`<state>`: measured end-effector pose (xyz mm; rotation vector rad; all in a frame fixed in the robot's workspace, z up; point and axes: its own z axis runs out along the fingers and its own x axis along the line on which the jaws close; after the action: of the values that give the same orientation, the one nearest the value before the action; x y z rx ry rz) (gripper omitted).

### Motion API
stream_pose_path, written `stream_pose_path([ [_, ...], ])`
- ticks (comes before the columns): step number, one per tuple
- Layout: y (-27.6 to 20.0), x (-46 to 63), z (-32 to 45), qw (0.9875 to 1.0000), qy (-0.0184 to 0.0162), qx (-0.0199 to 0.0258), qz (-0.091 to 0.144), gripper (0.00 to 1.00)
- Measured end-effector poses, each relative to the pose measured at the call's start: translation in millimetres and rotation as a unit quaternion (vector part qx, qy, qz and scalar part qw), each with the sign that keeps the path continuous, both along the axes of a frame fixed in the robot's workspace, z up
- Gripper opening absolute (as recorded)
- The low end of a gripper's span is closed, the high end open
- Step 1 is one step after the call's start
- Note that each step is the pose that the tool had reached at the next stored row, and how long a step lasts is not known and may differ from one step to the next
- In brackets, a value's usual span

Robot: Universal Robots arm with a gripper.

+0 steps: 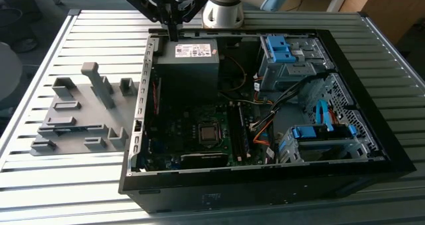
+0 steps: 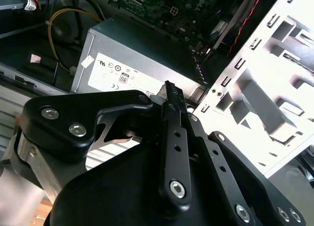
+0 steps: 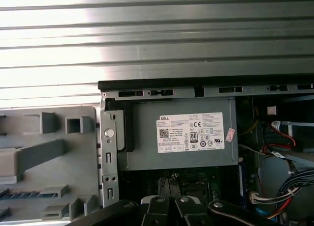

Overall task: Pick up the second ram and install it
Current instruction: 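Reach for the second ram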

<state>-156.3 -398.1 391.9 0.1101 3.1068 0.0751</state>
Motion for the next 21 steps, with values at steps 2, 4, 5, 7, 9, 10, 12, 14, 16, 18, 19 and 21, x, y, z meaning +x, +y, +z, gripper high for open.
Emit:
stream_pose_path([
  [2, 0.0, -0.4, 0.0, 1.0, 0.0, 0.0, 0.0, 0.11],
  [4, 0.0, -0.8, 0.0, 1.0, 0.0, 0.0, 0.0, 0.11],
  [5, 0.0, -1.0, 0.0, 1.0, 0.0, 0.0, 0.0, 0.11],
  [7, 0.0, -1.5, 0.0, 1.0, 0.0, 0.0, 0.0, 0.11],
  [9, 0.0, -2.0, -0.1, 1.0, 0.0, 0.0, 0.0, 0.11],
  [10, 0.0, -2.3, -0.1, 1.0, 0.0, 0.0, 0.0, 0.11],
  [12, 0.0, -3.0, -0.1, 1.0, 0.0, 0.0, 0.0, 0.11],
  [14, 0.0, -4.1, -0.2, 1.0, 0.0, 0.0, 0.0, 0.11],
  [16, 0.0, -5.9, -0.2, 1.0, 0.0, 0.0, 0.0, 0.11],
  [18, -0.1, -8.0, -0.2, 1.0, 0.0, 0.0, 0.0, 0.11],
  [19, -0.1, -8.9, -0.2, 1.0, 0.0, 0.0, 0.0, 0.11],
  [21, -0.1, -10.8, -0.2, 1.0, 0.0, 0.0, 0.0, 0.11],
])
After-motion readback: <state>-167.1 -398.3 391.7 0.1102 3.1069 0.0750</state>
